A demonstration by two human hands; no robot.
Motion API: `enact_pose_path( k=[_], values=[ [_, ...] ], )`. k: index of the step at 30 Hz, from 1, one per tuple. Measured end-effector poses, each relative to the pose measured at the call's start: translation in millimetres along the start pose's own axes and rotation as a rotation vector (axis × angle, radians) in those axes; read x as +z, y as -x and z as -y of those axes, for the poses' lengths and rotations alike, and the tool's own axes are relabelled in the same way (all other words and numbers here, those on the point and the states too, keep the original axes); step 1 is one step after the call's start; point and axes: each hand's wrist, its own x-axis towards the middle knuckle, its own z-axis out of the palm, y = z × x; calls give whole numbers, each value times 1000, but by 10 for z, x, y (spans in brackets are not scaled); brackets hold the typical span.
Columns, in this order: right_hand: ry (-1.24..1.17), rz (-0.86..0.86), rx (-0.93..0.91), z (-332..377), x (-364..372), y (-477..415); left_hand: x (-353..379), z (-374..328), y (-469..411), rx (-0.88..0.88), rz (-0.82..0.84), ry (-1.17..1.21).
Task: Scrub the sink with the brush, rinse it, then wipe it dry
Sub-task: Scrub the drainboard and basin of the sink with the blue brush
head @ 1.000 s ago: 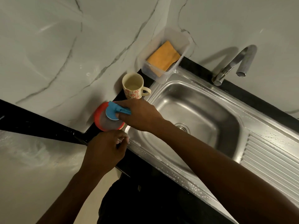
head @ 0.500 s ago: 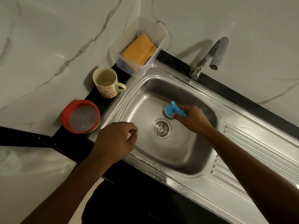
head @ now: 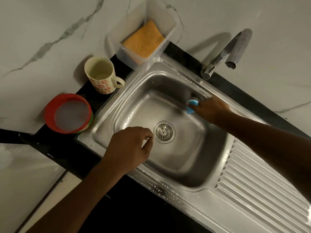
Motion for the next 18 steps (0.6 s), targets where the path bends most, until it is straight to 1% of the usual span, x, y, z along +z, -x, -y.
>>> enact_pose_path(
  k=[3,5,7,9,10,12,13,14,15,16,18],
  values=[
    [143,163,17,-293,220,252,29,34,31,5,12,16],
    [289,184,-42,-282,267,253,44,60,51,3,22,25],
    [280,98,-124,-92,104,115,44,70,67,3,29,28],
    [157,-54,-155,202,-141,-104,53,75,78,10,27,28],
    [133,-116,-195,353,-250,-218,55,71,79,16,27,26],
    [113,-142,-220,506,-358,-353,63,68,77,21,28,22],
    [105,-137,-203,490,-347,-354,68,72,69,20,24,22],
    [72,-101,-161,421,-289,-293,66,76,62,21,21,19],
    [98,-75,-139,268,-177,-211,64,81,50,23,16,12],
    [156,-33,-130,123,-67,-61,59,90,40,24,11,9],
    [285,118,-134,-193,196,222,48,123,29,15,10,14]
  ],
)
